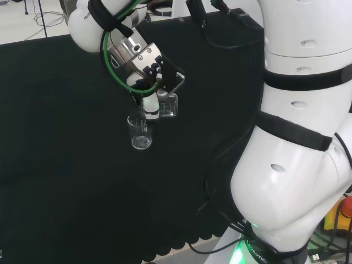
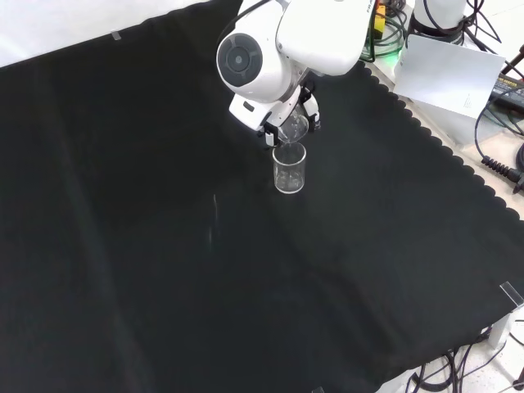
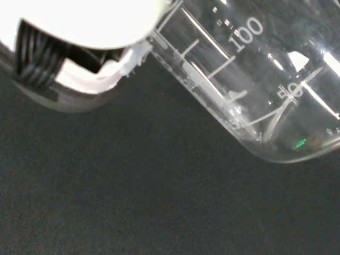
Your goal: Pour the water from the handheld beaker into the one on the table.
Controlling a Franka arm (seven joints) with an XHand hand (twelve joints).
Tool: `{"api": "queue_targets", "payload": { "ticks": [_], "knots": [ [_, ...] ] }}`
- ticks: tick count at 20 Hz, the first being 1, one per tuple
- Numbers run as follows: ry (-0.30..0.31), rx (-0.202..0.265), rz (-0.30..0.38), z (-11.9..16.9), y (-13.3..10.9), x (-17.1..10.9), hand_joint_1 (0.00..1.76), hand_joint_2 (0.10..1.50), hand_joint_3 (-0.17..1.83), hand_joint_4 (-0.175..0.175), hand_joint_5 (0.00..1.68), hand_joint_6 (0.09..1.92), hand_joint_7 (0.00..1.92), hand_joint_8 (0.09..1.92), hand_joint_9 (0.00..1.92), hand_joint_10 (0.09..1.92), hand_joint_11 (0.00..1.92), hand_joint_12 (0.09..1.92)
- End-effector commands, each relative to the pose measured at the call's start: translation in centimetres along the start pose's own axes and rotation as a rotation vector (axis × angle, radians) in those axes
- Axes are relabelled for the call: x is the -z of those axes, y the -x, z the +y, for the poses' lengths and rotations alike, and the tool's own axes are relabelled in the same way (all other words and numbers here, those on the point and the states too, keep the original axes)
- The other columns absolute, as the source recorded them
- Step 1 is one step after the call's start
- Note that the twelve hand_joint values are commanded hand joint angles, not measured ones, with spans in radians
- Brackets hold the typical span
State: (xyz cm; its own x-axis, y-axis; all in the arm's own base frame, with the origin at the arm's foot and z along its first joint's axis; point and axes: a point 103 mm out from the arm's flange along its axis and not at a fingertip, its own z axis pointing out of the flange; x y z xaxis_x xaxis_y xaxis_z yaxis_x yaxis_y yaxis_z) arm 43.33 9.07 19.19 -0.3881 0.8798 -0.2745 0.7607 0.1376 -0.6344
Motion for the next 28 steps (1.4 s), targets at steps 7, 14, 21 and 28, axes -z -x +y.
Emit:
{"api": "queue_targets", "payload": {
  "ticks": [7, 14, 21, 28],
  "knots": [
    [-0.031, -0.018, -0.023, -0.1, -0.4, 0.6, 1.14, 0.62, 0.69, 0.175, 1.33, 0.59, 1.76, 0.09, 1.83, 0.09, 1.8, 0.44],
    [-0.048, -0.023, -0.031, -0.1, -0.5, 0.7, 1.14, 0.62, 0.69, 0.175, 1.33, 0.59, 1.76, 0.09, 1.83, 0.09, 1.8, 0.44],
    [-0.062, -0.025, -0.04, -0.1, -0.6, 0.6, 1.14, 0.62, 0.69, 0.175, 1.33, 0.6, 1.76, 0.09, 1.83, 0.09, 1.8, 0.44],
    [-0.08, -0.03, -0.057, -0.3, -1.9, 1.1, 1.14, 0.63, 0.69, 0.175, 1.32, 0.6, 1.76, 0.09, 1.83, 0.09, 1.8, 0.44]
  ]
}}
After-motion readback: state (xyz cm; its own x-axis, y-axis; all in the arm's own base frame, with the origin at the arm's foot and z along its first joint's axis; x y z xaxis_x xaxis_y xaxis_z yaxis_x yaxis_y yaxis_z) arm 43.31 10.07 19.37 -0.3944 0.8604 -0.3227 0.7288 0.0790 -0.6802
